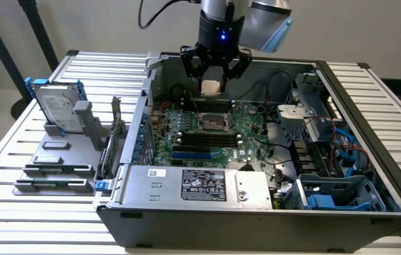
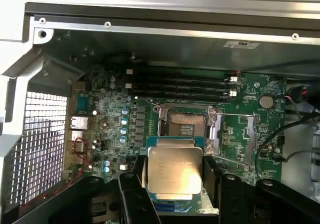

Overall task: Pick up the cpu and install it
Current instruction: 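Pick up the cpu and move it towards the insertion slot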

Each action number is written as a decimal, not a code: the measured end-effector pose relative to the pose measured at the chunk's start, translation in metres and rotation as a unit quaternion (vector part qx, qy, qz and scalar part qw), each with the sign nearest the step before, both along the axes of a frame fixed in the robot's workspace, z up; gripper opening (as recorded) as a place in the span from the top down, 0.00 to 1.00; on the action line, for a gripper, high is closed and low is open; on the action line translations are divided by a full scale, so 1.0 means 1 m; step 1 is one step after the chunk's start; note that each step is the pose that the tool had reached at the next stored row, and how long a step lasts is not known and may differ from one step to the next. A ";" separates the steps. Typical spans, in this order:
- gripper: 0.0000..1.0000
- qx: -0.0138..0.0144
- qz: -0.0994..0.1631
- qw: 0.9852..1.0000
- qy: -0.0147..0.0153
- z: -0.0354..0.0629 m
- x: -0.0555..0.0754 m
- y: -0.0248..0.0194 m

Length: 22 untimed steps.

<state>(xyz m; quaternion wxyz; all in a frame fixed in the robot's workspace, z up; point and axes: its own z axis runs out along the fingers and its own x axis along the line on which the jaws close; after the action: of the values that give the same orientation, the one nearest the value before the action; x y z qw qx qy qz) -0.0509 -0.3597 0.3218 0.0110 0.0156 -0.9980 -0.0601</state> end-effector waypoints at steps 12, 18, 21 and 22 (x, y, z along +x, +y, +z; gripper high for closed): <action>0.45 0.000 -0.009 1.000 0.000 -0.0215 0.010 0.0161; 0.45 -0.001 -0.013 1.000 0.000 -0.0309 0.012 0.0243; 0.45 -0.004 -0.016 1.000 0.000 -0.0343 0.012 0.0271; 0.45 -0.006 -0.017 1.000 0.000 -0.0353 0.013 0.0279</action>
<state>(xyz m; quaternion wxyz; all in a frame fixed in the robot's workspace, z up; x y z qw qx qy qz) -0.0381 -0.3319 0.2865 0.0099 -0.0009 -0.9985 -0.0546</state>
